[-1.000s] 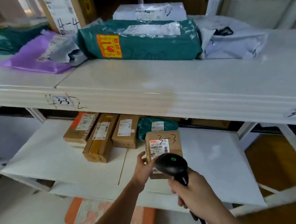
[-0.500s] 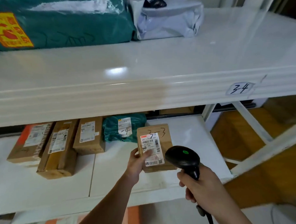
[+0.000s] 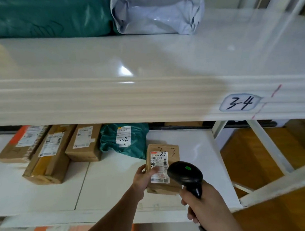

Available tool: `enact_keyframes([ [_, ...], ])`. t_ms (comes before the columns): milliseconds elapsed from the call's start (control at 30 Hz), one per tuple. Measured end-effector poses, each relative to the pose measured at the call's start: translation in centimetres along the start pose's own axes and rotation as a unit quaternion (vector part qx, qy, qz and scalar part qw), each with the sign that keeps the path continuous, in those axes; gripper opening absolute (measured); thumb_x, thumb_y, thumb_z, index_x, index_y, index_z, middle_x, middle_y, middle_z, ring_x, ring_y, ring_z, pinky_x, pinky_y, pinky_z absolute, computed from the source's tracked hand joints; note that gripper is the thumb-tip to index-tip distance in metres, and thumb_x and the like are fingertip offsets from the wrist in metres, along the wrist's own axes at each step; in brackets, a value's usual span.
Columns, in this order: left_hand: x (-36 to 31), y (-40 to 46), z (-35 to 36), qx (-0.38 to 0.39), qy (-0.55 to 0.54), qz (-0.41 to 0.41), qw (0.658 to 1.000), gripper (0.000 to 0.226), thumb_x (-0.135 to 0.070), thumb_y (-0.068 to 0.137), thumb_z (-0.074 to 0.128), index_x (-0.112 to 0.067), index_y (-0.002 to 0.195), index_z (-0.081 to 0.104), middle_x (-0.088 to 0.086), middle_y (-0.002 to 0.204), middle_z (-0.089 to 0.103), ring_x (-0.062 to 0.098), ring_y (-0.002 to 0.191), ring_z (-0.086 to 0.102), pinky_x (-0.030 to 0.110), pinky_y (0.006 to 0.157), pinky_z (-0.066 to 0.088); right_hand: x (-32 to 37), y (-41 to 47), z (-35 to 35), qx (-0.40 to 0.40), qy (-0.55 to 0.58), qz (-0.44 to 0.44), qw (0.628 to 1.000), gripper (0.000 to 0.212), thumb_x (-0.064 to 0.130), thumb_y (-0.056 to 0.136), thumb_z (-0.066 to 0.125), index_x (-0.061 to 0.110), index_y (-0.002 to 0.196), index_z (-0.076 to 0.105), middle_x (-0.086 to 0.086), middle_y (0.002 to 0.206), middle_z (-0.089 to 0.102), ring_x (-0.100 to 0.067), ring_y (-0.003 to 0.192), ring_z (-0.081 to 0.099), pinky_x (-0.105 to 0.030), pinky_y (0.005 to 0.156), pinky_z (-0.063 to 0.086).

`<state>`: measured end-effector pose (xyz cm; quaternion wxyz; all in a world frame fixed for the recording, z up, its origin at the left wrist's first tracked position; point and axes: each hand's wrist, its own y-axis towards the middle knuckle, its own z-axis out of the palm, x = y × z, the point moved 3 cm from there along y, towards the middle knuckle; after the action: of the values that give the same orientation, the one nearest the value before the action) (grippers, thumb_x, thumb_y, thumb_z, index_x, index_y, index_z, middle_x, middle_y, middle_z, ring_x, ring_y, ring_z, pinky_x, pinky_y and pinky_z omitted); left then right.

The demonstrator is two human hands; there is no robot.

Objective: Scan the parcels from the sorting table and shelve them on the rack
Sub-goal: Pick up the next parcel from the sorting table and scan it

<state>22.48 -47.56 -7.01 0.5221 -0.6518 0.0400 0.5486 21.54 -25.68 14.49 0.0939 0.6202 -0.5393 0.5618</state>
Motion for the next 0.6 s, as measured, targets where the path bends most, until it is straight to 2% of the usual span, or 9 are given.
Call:
enact_keyframes([
  [167, -0.2, 0.4, 1.3, -0.047, 0.022, 0.000, 0.999, 0.087, -0.047, 0.070, 0.095, -0.017, 0.142, 0.057, 0.008, 0.112, 0.079, 0.029, 0.101, 0.077, 0.051, 0.103, 0.058, 0.2, 0.7, -0.8, 0.009, -0.017, -0.013, 1.000, 0.003, 0.021, 0.090, 0.065, 0.019, 0.089, 0.062, -0.007, 0.075, 0.073, -0.016, 0.046, 0.061, -0.027, 0.049, 0.049],
  [233, -0.6, -0.1, 1.4, -0.064, 0.044, 0.003, 0.997, 0.091, -0.055, 0.070, 0.091, -0.011, 0.143, 0.059, 0.007, 0.115, 0.078, 0.025, 0.103, 0.075, 0.044, 0.101, 0.058, 0.2, 0.7, -1.1, 0.014, -0.023, -0.016, 0.999, 0.003, 0.020, 0.091, 0.064, 0.018, 0.090, 0.062, -0.007, 0.076, 0.072, -0.014, 0.046, 0.061, -0.024, 0.050, 0.049],
  [300, -0.5, -0.7, 1.0, -0.106, 0.061, 0.003, 0.993, 0.093, -0.054, 0.079, 0.086, -0.006, 0.150, 0.051, 0.011, 0.131, 0.072, 0.024, 0.110, 0.067, 0.036, 0.098, 0.053, 0.1, 0.6, -1.3, 0.017, -0.024, -0.018, 0.999, 0.004, 0.021, 0.091, 0.064, 0.018, 0.090, 0.062, -0.006, 0.075, 0.072, -0.013, 0.046, 0.062, -0.024, 0.051, 0.049],
  [400, 1.4, -2.2, 0.7, -0.174, 0.042, -0.033, 0.983, 0.099, -0.055, 0.084, 0.083, -0.008, 0.157, 0.038, 0.017, 0.149, 0.055, 0.034, 0.129, 0.057, 0.043, 0.104, 0.049, 0.0, 0.5, -1.4, 0.022, -0.027, -0.023, 0.999, 0.004, 0.023, 0.090, 0.065, 0.019, 0.089, 0.063, -0.005, 0.075, 0.071, -0.013, 0.047, 0.063, -0.026, 0.052, 0.051],
  [433, 2.4, -2.6, 0.8, -0.176, 0.030, -0.052, 0.983, 0.106, -0.061, 0.080, 0.084, -0.010, 0.159, 0.035, 0.017, 0.149, 0.054, 0.035, 0.127, 0.057, 0.046, 0.101, 0.053, 0.0, 0.5, -1.4, 0.024, -0.029, -0.026, 0.999, 0.004, 0.023, 0.090, 0.064, 0.020, 0.089, 0.063, -0.005, 0.076, 0.071, -0.013, 0.048, 0.063, -0.026, 0.052, 0.051],
  [500, 3.8, -3.3, 1.2, -0.164, 0.006, -0.087, 0.983, 0.117, -0.068, 0.072, 0.085, -0.015, 0.160, 0.031, 0.016, 0.140, 0.057, 0.033, 0.113, 0.065, 0.045, 0.082, 0.060, 0.1, 0.4, -1.4, 0.028, -0.032, -0.028, 0.999, 0.004, 0.023, 0.091, 0.064, 0.020, 0.089, 0.063, -0.006, 0.077, 0.071, -0.013, 0.047, 0.063, -0.026, 0.052, 0.051],
  [533, 4.3, -3.3, 1.5, -0.156, -0.009, -0.103, 0.982, 0.117, -0.068, 0.071, 0.086, -0.016, 0.160, 0.030, 0.016, 0.134, 0.061, 0.033, 0.106, 0.070, 0.043, 0.075, 0.062, 0.1, 0.4, -1.3, 0.030, -0.031, -0.027, 0.999, 0.004, 0.022, 0.091, 0.064, 0.019, 0.089, 0.062, -0.006, 0.078, 0.071, -0.013, 0.047, 0.063, -0.026, 0.052, 0.051],
  [600, 4.1, -2.7, 2.0, -0.134, -0.049, -0.118, 0.983, 0.106, -0.061, 0.075, 0.087, -0.017, 0.156, 0.035, 0.017, 0.123, 0.066, 0.034, 0.095, 0.075, 0.042, 0.072, 0.066, 0.1, 0.4, -1.3, 0.033, -0.031, -0.025, 0.999, 0.004, 0.022, 0.091, 0.064, 0.019, 0.090, 0.062, -0.008, 0.078, 0.071, -0.014, 0.047, 0.063, -0.027, 0.052, 0.052],
])
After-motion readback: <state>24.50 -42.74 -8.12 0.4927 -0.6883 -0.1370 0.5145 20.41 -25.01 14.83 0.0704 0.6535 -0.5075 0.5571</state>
